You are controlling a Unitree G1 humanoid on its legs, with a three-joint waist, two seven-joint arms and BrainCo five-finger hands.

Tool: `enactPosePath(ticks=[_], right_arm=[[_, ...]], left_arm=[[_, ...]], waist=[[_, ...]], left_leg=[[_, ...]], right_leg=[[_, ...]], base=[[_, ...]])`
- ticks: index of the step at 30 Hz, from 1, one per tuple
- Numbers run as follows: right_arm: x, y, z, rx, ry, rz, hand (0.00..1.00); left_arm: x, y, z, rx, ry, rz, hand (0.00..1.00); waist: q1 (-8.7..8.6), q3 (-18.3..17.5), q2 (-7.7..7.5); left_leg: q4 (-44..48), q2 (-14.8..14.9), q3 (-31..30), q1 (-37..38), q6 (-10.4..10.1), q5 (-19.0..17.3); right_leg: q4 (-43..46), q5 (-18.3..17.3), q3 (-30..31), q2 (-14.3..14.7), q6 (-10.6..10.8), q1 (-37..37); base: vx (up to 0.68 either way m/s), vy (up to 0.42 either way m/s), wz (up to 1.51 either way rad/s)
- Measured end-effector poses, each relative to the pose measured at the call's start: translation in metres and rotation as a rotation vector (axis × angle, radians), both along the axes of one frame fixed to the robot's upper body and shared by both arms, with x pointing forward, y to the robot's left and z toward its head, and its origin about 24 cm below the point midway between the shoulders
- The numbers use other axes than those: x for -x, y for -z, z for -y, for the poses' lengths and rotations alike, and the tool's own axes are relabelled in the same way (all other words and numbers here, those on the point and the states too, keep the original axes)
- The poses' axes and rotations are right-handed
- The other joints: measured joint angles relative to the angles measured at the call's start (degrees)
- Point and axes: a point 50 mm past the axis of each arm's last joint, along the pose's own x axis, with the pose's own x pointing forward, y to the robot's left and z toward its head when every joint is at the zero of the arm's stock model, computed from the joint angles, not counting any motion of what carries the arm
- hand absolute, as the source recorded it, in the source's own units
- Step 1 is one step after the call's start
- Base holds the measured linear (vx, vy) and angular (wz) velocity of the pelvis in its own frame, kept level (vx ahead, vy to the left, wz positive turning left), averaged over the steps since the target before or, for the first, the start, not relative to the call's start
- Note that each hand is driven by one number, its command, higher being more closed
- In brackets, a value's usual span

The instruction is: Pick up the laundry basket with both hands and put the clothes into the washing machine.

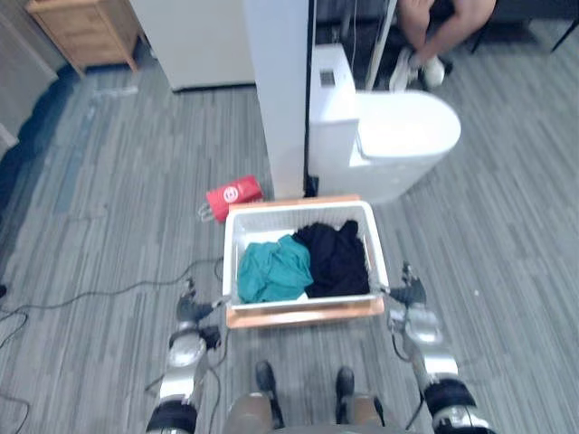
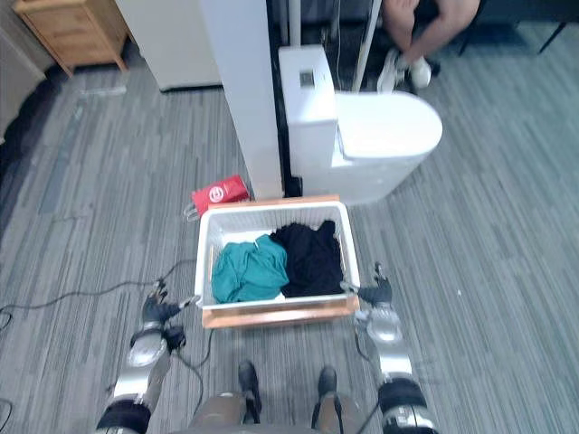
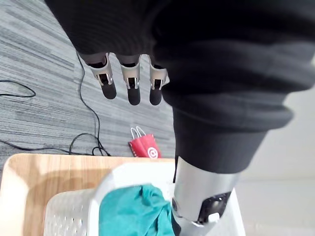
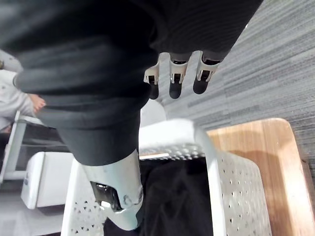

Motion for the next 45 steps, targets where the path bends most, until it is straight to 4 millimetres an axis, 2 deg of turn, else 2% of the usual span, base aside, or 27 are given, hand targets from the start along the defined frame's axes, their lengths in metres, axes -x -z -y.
enactPosePath(ticks=[2,3,5,6,8,13,17,21,24,26,27,29,30,32,35,37,40,41,42,43,44,45], right_arm=[[-0.022,-0.023,-0.003,0.023,-0.001,0.029,0.0],[-0.027,-0.029,-0.004,0.027,0.001,0.039,0.0],[-0.043,-0.054,-0.002,0.052,0.005,0.083,0.0],[-0.046,-0.06,-0.001,0.058,0.007,0.094,1.0],[-0.054,-0.073,0.0,0.074,0.014,0.107,1.0],[-0.059,-0.086,0.002,0.09,0.007,0.14,1.0],[-0.058,-0.085,0.007,0.06,0.025,0.142,1.0],[-0.045,-0.076,0.011,0.03,0.031,0.175,1.0],[-0.021,-0.053,0.017,0.004,0.042,0.166,1.0],[0.013,-0.023,0.022,-0.025,0.063,0.121,1.0],[0.017,-0.02,0.022,-0.028,0.065,0.116,1.0],[0.047,-0.008,0.025,-0.014,0.07,0.116,1.0],[0.053,-0.007,0.026,-0.01,0.067,0.118,1.0],[0.076,0.0,0.029,0.007,0.067,0.106,1.0],[0.102,0.01,0.032,-0.003,0.083,0.073,1.0],[0.112,0.011,0.035,0.002,0.094,0.07,1.0],[0.117,0.004,0.036,0.011,0.098,0.098,1.0],[0.116,0.003,0.036,0.011,0.096,0.105,1.0],[0.112,-0.001,0.035,0.01,0.091,0.123,1.0],[0.111,-0.002,0.035,0.015,0.087,0.127,1.0],[0.11,-0.002,0.036,0.016,0.09,0.127,1.0],[0.112,0.0,0.036,0.015,0.091,0.117,1.0]], left_arm=[[-0.019,-0.015,-0.001,-0.061,0.017,0.01,0.0],[-0.023,-0.018,-0.001,-0.07,0.013,0.01,0.0],[-0.037,-0.03,-0.002,-0.122,0.032,0.005,0.0],[-0.041,-0.035,-0.001,-0.13,0.037,0.016,1.0],[-0.053,-0.05,0.003,-0.173,0.063,0.045,1.0],[-0.071,-0.081,0.0,-0.257,0.087,0.1,1.0],[-0.074,-0.088,-0.001,-0.271,0.093,0.115,1.0],[-0.073,-0.094,-0.004,-0.29,0.106,0.145,1.0],[-0.053,-0.08,-0.004,-0.259,0.122,0.174,1.0],[-0.019,-0.054,-0.002,-0.233,0.143,0.16,1.0],[-0.015,-0.051,-0.002,-0.229,0.144,0.157,1.0],[0.017,-0.038,0.001,-0.23,0.161,0.156,1.0],[0.024,-0.036,0.001,-0.233,0.163,0.156,1.0],[0.046,-0.028,0.004,-0.227,0.177,0.141,1.0],[0.064,-0.021,0.006,-0.218,0.206,0.112,1.0],[0.069,-0.02,0.011,-0.205,0.217,0.11,1.0],[0.071,-0.026,0.014,-0.187,0.219,0.14,1.0],[0.071,-0.028,0.014,-0.183,0.215,0.147,1.0],[0.07,-0.03,0.013,-0.181,0.207,0.159,1.0],[0.07,-0.03,0.013,-0.176,0.203,0.161,1.0],[0.07,-0.03,0.013,-0.171,0.197,0.161,1.0],[0.071,-0.029,0.013,-0.171,0.197,0.157,1.0]], waist=[[0.05,2.64,-0.04],[0.06,3.16,-0.03],[0.05,4.67,-0.08],[0.05,5.27,-0.03],[0.04,5.83,-0.02],[-0.11,6.18,-0.2],[-0.07,6.48,-0.2],[-0.19,6.79,-0.37],[-0.42,7.14,-0.74],[-0.62,7.1,-0.78],[-0.72,7.09,-0.8],[-1.82,6.74,-1.26],[-2.05,6.53,-1.46],[-2.85,3.78,-2.37],[-3.46,-0.49,-3.4],[-4.31,-2.16,-3.49],[-5.12,-3.21,-3.9],[-5.11,-3.3,-3.89],[-5.12,-3.6,-4.01],[-5.51,-4.19,-4.06],[-5.58,-4.36,-3.64],[-5.77,-4.96,-3.37]], left_leg=[[-0.04,-0.12,0.03,-1.46,0.3,0.93],[-0.13,-0.14,0.04,-1.74,0.36,1.15],[-0.26,-0.22,0.04,-3.29,0.54,1.94],[-0.33,-0.25,0.04,-3.35,0.57,2.11],[-0.5,-0.29,-0.19,-4.81,0.68,2.77],[-2.36,-0.65,-0.78,-6.54,0.89,4.52],[-2.54,-0.74,-0.76,-6.6,0.89,4.51],[-2.71,-0.76,-0.67,-6.46,0.88,4.52],[-2.71,-0.77,-0.6,-4.83,0.76,4.42],[-2.68,-0.56,-0.43,-1.14,-0.06,2.7],[-2.67,-0.52,-0.37,-0.79,-0.09,2.53],[-2.09,-0.41,0.59,1.94,-0.3,0.69],[-1.91,-0.35,1.11,2.53,-0.33,0.35],[-1.24,-0.12,3.55,4.22,-0.79,-1.6],[-0.48,0.36,7.68,7.24,-0.99,-3.5],[0.98,0.74,9.72,8.91,-1.15,-5.32],[3.78,1.88,16.52,11.99,-1.46,-8.59],[4.17,2.31,18.26,12.64,-1.39,-9.15],[4.87,3.56,22.54,14.28,-1.67,-10.24],[5.98,3.99,26.4,15.68,-1.68,-11.45],[6.44,4.52,27.91,16.41,-1.7,-11.81],[7.35,5.59,30.9,18.09,-2.05,-12.48]], right_leg=[[0.91,0.65,0.41,-0.1,0.01,-2.13],[0.95,0.83,0.49,-0.1,0.07,-2.49],[1.15,1.66,0.81,-0.11,0.13,-4.33],[1.15,1.84,0.87,-0.11,0.07,-4.44],[1.17,2.38,0.76,-0.12,0.03,-5.85],[1.72,2.72,0.22,-0.28,-0.02,-8.3],[1.65,2.77,0.25,-0.37,0.07,-8.4],[1.44,2.77,0.24,-0.36,0.08,-8.26],[0.71,2.77,0.8,-0.31,0.07,-6.54],[-0.9,2.75,2.07,0.19,0.1,-2.84],[-1.07,2.74,2.2,0.25,0.1,-2.47],[-2.07,2.34,3.67,0.48,0.5,0.23],[-2.39,2.34,4.24,0.56,0.52,0.78],[-3.07,2.33,6.89,0.95,0.67,1.51],[-3.98,2.63,11.06,1.74,1.05,2.91],[-4.47,2.83,13.3,2.17,1.33,3.99],[-4.79,4.51,18.85,3.57,2.88,4.12],[-5.43,5.54,18.5,3.85,3.37,4.1],[-7.92,7.79,13.76,4.03,2.24,4.04],[-8.6,5.6,3.13,2.1,-2.32,4.07],[-7.9,4.63,-3.11,0.84,-3.83,4.11],[-6.13,4.05,-14.26,-1.32,-5.53,4.37]], base=[[-0.16,0.014,-0.04],[-0.16,0.011,-0.03],[-0.1,0.006,-0.04],[-0.08,0.005,-0.03],[-0.06,0.002,0.02],[-0.03,-0.003,0.07],[0.01,0.001,0.0],[0.06,-0.003,-0.01],[0.11,-0.006,-0.08],[0.13,-0.003,-0.24],[0.12,0.0,-0.28],[0.07,0.01,-0.29],[0.07,0.016,-0.44],[0.05,0.011,-0.56],[0.11,0.008,-0.72],[0.11,0.013,-0.73],[0.07,0.031,-1.22],[-0.02,0.01,-1.63],[-0.04,-0.022,-1.64],[-0.03,-0.034,-1.6],[0.02,-0.032,-1.56],[0.09,-0.051,-1.4]])
